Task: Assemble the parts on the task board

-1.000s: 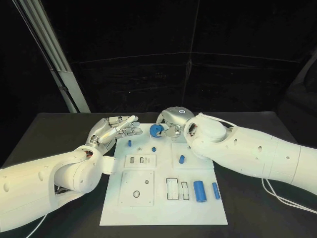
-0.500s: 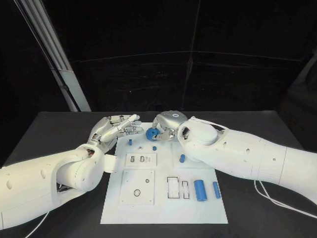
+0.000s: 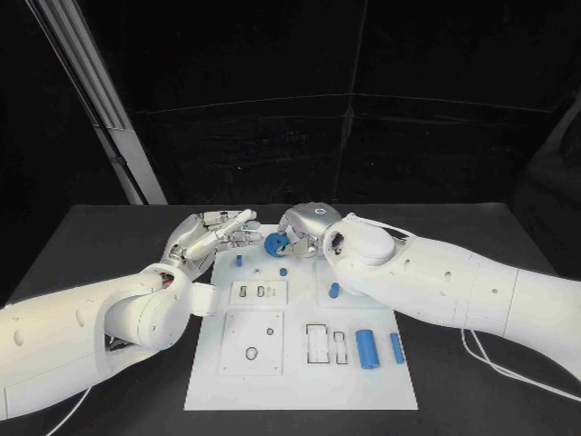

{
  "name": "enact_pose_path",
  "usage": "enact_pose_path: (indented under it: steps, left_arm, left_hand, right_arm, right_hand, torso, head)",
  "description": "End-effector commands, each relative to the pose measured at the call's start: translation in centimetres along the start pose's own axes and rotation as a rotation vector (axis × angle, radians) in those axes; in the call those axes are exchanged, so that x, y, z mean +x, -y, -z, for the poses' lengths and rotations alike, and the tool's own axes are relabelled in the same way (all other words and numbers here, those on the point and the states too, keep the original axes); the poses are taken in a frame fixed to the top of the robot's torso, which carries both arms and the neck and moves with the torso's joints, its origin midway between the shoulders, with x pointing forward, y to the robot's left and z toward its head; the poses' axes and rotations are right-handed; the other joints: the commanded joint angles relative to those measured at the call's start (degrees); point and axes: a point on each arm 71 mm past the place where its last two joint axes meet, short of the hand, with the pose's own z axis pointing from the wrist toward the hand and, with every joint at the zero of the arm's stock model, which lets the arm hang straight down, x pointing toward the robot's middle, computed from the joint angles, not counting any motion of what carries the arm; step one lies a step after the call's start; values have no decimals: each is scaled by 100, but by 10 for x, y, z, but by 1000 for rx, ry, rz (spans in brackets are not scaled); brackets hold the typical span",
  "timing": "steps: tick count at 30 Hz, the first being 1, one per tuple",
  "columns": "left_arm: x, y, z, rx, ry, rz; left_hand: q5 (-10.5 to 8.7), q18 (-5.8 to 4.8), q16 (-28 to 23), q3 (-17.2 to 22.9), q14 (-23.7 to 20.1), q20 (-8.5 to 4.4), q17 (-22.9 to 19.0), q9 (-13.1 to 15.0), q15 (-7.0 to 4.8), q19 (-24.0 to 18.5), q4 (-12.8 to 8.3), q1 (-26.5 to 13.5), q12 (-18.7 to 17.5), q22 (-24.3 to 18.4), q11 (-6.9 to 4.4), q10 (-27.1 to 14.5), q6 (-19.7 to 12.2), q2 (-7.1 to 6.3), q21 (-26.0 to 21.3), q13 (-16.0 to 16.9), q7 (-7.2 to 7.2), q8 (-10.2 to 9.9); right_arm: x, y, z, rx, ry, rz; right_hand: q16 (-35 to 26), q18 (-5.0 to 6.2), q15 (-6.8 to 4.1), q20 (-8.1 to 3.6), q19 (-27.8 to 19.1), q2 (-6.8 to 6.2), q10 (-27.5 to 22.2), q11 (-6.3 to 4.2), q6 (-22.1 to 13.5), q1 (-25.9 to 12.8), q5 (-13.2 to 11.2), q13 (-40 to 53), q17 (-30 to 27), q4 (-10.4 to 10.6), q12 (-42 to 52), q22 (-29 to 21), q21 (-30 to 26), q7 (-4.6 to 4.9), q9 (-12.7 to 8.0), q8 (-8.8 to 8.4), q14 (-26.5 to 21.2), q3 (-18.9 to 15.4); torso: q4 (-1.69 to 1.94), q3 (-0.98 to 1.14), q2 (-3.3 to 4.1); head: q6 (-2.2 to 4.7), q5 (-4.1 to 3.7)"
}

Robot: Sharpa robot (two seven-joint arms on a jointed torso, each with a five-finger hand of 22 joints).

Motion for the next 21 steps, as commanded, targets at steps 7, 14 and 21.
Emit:
enact_pose_path:
  steps: [7,14,21]
  left_arm:
    - [2,1,0,4,-17,10]
    - [2,1,0,3,-16,10]
    - [0,1,0,4,-14,9]
  left_hand:
    - [-18,88,-21,0,30,-2,7,-7,25,56,-20,27,-39,-9,32,22,12,9,-26,-7,34,-36]
    - [-20,88,-35,18,36,-2,11,-6,24,63,-42,36,-54,-18,32,28,16,14,-36,-7,33,-47]
    - [-20,88,-35,18,36,-2,11,-6,24,63,-42,36,-54,-18,32,28,16,14,-36,-7,33,-47]
  right_arm:
    - [1,0,0,4,-21,7]
    - [-1,3,2,7,-8,-4]
    - [-11,19,20,-9,77,-85]
  right_hand:
    - [-32,-22,105,126,33,-166,90,104,-569,-342,-139,664,743,316,-157,629,-9,74,-8,-216,442,-78]
    - [-33,-22,111,136,31,-153,90,108,-421,-417,-39,670,744,434,-152,629,-10,76,14,-186,441,-116]
    - [-40,-22,100,130,35,-37,100,94,-148,-368,217,682,731,473,-140,633,-8,61,42,-119,438,-96]
  torso:
    - [0,-2,-1]
    - [-3,3,-3]
    - [-13,8,-12]
  head:
    - [-2,-1]
    - [-5,8]
    - [18,15]
